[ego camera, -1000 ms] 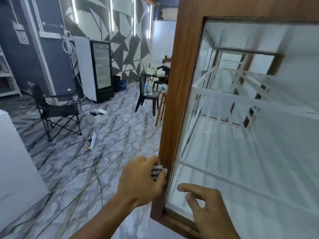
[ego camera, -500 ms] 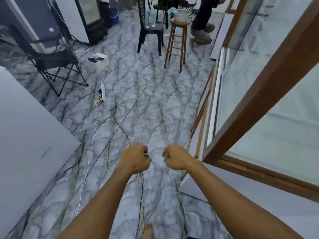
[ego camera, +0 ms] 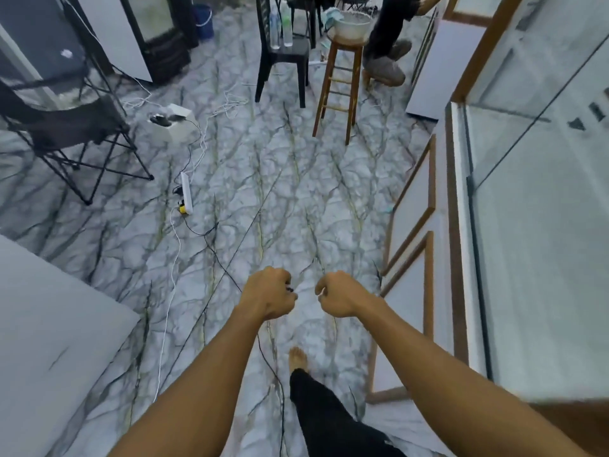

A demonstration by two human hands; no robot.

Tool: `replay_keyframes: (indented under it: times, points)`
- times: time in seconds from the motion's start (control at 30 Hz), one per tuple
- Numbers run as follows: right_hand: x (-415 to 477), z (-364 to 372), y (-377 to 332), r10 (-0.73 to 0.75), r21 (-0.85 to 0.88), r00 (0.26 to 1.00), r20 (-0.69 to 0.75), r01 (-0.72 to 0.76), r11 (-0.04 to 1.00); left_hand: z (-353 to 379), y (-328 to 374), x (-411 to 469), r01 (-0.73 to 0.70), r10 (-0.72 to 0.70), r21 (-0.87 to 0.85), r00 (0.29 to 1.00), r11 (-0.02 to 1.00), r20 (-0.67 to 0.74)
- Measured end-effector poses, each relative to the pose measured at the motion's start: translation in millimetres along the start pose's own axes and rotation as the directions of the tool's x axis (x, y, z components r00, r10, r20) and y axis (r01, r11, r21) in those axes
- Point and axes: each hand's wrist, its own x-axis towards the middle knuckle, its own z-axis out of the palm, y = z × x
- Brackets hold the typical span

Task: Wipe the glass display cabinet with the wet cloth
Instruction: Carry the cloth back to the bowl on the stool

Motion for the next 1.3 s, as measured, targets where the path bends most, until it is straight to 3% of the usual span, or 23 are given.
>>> replay_keyframes:
  times: [0.23, 0.7, 1.03, 1.3]
  points:
    - [141, -112, -16, -0.005, -0.026, 1.000, 0.029, 0.006, 1.000, -69, -21, 165, -0.009, 0.009, 0.005, 0.999, 1.000, 0.040]
    - [421, -329, -26, 0.082, 0.150, 0.995, -0.064, -0.072, 0.986, -194, -53, 517, -0.137, 0.137, 0.005, 0.990, 0.991, -0.008]
    - [596, -501, 4, 0.177, 0.238, 0.973, -0.147, -0.139, 0.961, -276, -21, 780, -0.299, 0.297, 0.029, 0.953, 0.954, 0.056]
    - [776, -657, 62, 0.190, 0.252, 0.969, -0.158, -0.147, 0.957, -325, 17, 1014, -0.308, 0.307, 0.016, 0.950, 0.951, 0.056]
